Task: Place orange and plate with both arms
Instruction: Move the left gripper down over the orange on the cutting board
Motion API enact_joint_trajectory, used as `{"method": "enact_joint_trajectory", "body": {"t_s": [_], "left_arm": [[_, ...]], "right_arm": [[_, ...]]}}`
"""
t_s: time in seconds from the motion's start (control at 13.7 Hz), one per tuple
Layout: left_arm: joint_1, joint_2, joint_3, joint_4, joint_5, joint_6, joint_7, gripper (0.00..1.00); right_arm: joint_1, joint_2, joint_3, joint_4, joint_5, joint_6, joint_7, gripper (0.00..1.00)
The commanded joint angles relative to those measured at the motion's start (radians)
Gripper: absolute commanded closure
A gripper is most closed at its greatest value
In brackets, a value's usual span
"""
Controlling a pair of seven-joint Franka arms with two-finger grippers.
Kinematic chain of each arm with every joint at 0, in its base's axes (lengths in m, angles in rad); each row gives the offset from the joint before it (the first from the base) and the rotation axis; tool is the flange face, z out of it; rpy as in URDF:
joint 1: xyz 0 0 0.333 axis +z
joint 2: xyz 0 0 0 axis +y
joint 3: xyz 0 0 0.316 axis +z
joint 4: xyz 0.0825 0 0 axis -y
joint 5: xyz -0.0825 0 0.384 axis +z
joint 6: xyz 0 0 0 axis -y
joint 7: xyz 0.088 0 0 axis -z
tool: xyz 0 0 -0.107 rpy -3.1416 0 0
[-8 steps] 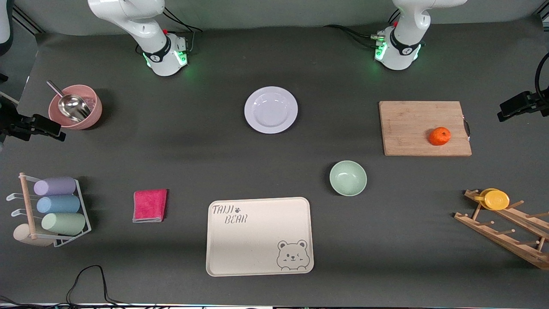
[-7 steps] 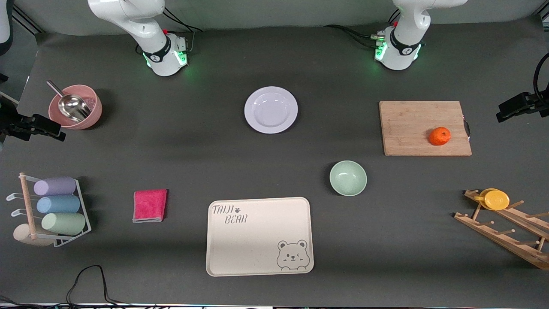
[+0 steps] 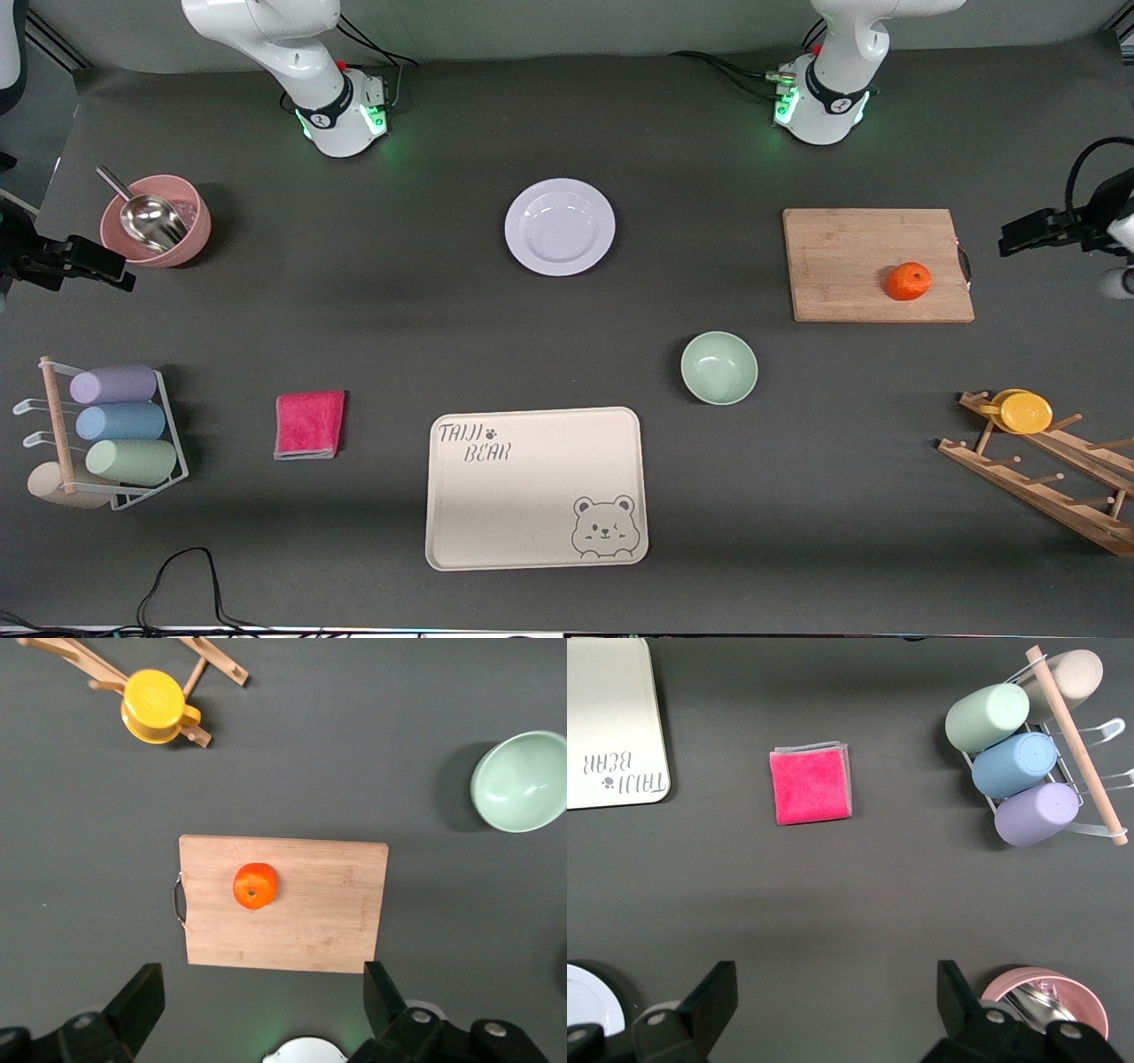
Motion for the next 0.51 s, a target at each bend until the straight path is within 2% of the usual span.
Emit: {"method": "enact_joint_trajectory", "body": {"t_s": [0.0, 0.07, 0.22, 0.44], "left_arm": [[0.001, -0.166, 0.004, -0.369, 0.029, 0.242, 0.023, 0.00], [0.001, -0.174, 0.004, -0.449, 0.029, 0.316, 0.023, 0.00], [0.001, -0.165, 0.004, -0.546, 0.035, 0.416, 0.023, 0.00], [0.005, -0.103, 0.004, -0.620, 0.052, 0.522, 0.030, 0.00]], "right_arm": [[0.009, -0.019, -0.003, -0.013, 0.007, -0.003, 0.009, 0.00], [0.007, -0.019, -0.003, -0.013, 0.007, -0.003, 0.009, 0.00], [0.009, -0.022, 0.000, -0.016, 0.007, -0.005, 0.010, 0.00], [0.050, -0.083, 0.000, -0.069, 0.007, -0.005, 0.024, 0.00]]}}
